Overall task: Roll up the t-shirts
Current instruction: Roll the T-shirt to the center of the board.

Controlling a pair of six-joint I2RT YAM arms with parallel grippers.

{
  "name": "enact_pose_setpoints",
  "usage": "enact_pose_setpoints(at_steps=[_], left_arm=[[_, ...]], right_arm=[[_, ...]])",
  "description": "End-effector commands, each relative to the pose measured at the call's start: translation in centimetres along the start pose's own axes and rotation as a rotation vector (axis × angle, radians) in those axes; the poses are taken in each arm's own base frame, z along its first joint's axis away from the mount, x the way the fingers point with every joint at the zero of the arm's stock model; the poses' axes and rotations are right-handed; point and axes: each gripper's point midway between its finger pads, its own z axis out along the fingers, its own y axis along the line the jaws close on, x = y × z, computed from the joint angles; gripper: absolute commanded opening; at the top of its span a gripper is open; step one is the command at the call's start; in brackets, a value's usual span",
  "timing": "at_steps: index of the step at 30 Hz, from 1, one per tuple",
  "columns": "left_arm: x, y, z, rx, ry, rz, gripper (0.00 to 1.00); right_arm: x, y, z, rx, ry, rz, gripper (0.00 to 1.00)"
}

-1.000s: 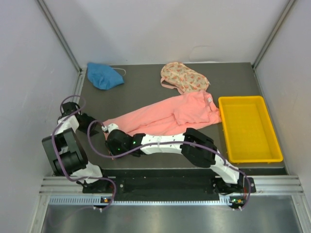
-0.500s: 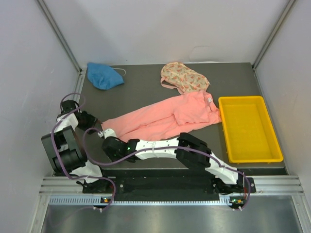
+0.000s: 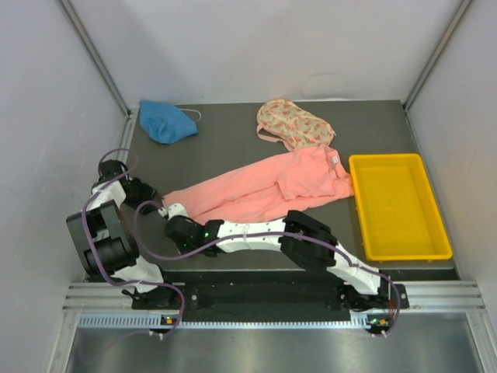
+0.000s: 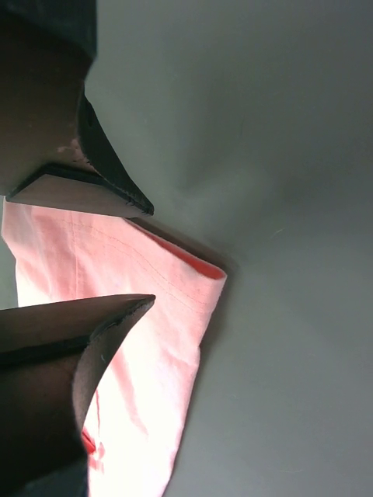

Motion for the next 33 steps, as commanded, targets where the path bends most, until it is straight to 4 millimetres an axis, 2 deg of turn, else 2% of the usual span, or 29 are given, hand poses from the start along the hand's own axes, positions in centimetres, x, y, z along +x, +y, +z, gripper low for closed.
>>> enact_pose_setpoints(at_steps=[1, 2, 4, 7, 9, 17, 21, 26, 30, 31, 32, 33], left_arm=[[-1.2, -1.1, 0.2, 0.021, -0.039, 0.064, 0.49], [-1.2, -1.1, 0.3, 0.019, -0.036, 0.075, 0.49], [-1.0, -1.3, 0.5, 0.004, -0.031, 0.097, 0.49], [-0.9, -1.4, 0.7, -0.020, -0.032, 0.126, 0.49], [-0.7, -1.5, 1.0, -0.025, -0.027, 0.142, 0.49], [-1.0, -0.1, 1.6, -0.119, -0.056, 0.173, 0.46], [-0.8, -0.4, 2.5, -0.146, -0.058, 0.209, 0.42], [-0.2, -1.1, 3.7, -0.177, -0.060, 0.241, 0.34], [-0.4, -1.0, 3.5, -0.201, -0.085, 0.237, 0.16], [-0.8, -0.8, 3.3, -0.221, -0.110, 0.240, 0.06], [-1.3, -0.9, 2.9, -0.232, -0.134, 0.242, 0.01], [-1.5, -0.9, 2.7, -0.238, -0.142, 0.244, 0.00]], right_arm=[[-4.1, -0.7, -2.9, -0.094, -0.060, 0.107, 0.07], [-5.5, -0.9, -3.5, -0.117, -0.088, 0.135, 0.06], [-5.5, -1.1, -4.0, -0.150, -0.077, 0.158, 0.06], [-6.7, -1.6, -4.7, -0.179, -0.092, 0.194, 0.05], [-7.1, -1.2, -5.3, -0.223, -0.091, 0.208, 0.04], [-7.6, -1.3, -5.9, -0.234, -0.094, 0.228, 0.04], [-7.6, -1.7, -6.0, -0.223, -0.093, 0.233, 0.04], [-7.8, -2.3, -6.3, -0.204, -0.098, 0.234, 0.04], [-8.1, -2.4, -6.8, -0.194, -0.109, 0.231, 0.03], [-8.0, -2.5, -6.8, -0.191, -0.110, 0.230, 0.03], [-8.1, -2.6, -7.0, -0.189, -0.114, 0.227, 0.03], [-8.2, -2.7, -7.2, -0.185, -0.117, 0.226, 0.03]])
